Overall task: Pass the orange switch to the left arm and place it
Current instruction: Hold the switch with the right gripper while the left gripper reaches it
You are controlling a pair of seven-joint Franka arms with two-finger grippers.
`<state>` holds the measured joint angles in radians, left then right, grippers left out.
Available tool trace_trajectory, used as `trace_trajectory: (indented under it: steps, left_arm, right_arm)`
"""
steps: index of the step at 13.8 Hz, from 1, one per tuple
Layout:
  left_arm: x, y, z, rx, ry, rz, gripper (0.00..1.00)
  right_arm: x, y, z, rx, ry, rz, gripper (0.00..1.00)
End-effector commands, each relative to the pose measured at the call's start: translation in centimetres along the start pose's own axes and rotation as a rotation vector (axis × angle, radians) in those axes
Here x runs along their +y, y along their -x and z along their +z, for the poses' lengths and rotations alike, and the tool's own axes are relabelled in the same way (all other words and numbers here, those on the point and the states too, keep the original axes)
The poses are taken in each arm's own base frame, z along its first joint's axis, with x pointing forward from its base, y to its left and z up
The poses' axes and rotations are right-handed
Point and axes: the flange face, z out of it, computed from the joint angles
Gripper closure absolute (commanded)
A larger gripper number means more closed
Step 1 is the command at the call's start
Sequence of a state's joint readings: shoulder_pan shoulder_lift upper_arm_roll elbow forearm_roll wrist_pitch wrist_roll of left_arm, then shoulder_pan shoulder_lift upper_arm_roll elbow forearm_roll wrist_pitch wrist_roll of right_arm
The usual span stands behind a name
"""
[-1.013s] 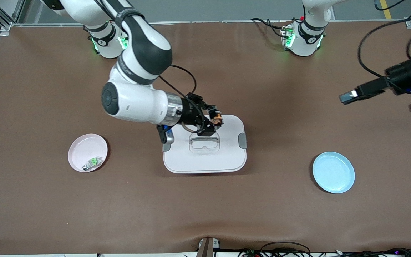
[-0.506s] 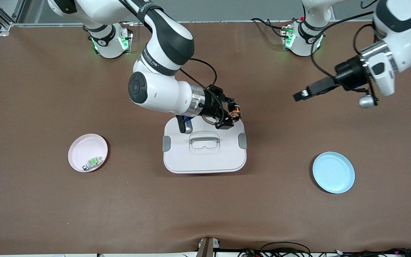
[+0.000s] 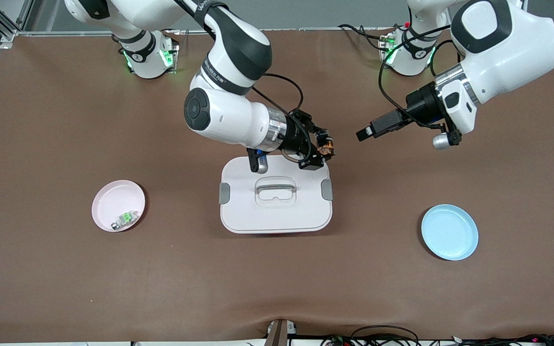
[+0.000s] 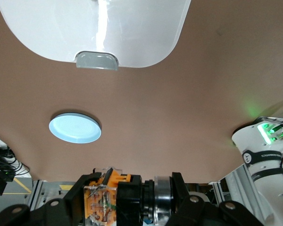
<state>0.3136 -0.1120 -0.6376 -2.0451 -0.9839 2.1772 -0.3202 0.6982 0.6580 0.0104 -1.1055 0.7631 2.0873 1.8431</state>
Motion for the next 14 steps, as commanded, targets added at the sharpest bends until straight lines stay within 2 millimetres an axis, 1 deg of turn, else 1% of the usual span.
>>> trace_trajectory:
  steps: [1,3,5,9,10,11,13,14]
  left_arm:
    - [0.9,0.7,2.0,-0.009,0.018,0.001,0.0]
    - [1.3,0.7,3.3,-0.018,0.019,0.013,0.0]
    - [1.8,0.5,4.3,-0.028,0.032,0.02,0.0]
    - [2.0,0.5,4.5,-0.016,0.006,0.051,0.0]
    - [2.1,0.4,4.9,-0.025,0.006,0.05,0.0]
    - [2.5,0.9,5.6,-0.039,-0.001,0.07,0.0]
    - [2.5,0.1,6.2,-0.034,-0.034,0.102,0.0]
    - [2.8,0.3,6.7,-0.041,-0.045,0.115,0.0]
  right_arm:
    - [-0.4,1.6,-0.7,-0.031,-0.042,0.025,1.0]
    - [-0.4,2.1,-1.1,-0.039,-0.047,0.031,1.0]
    - [-0.4,2.1,-1.1,-0.038,-0.049,0.033,1.0]
    - [-0.5,2.1,-1.2,-0.04,-0.053,0.033,1.0]
    - [-0.5,2.1,-1.2,-0.04,-0.053,0.033,1.0]
    - [-0.5,2.1,-1.2,-0.04,-0.053,0.033,1.0]
    - [-0.4,2.2,-1.2,-0.041,-0.053,0.031,1.0]
    - [-0.4,2.3,-1.3,-0.043,-0.054,0.029,1.0]
